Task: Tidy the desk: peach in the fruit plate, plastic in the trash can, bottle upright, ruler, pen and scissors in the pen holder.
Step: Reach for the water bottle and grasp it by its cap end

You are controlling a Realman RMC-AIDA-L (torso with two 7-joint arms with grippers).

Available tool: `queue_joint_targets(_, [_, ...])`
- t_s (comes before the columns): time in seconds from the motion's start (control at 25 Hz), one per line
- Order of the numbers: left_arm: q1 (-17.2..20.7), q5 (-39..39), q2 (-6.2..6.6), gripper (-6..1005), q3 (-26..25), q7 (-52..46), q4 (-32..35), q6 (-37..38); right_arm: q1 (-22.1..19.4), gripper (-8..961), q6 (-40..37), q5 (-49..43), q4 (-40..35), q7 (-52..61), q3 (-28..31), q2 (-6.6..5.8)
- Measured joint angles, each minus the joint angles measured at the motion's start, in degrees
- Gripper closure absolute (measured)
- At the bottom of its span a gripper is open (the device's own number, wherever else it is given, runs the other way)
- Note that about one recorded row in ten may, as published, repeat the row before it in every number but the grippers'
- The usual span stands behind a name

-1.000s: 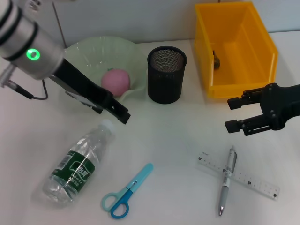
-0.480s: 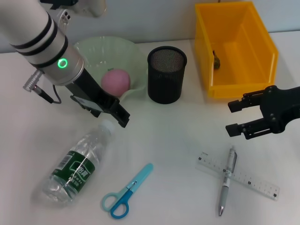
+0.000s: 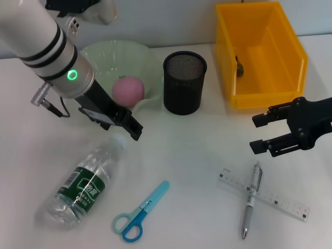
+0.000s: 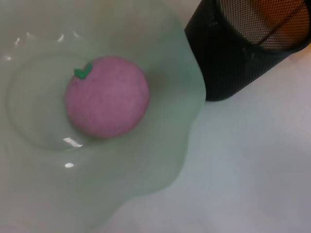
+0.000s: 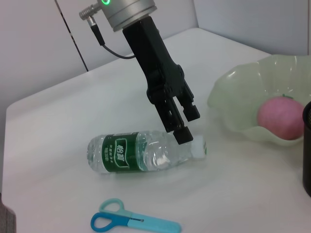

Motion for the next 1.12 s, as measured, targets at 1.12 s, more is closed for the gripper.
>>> queue_joint_targets(1.12, [-0.26,-0.75,-0.10,263,1.27,2.73,-11.00,-9.72,1.74,193,-0.07,-1.90,0.50,0.00,-0.18,0.26])
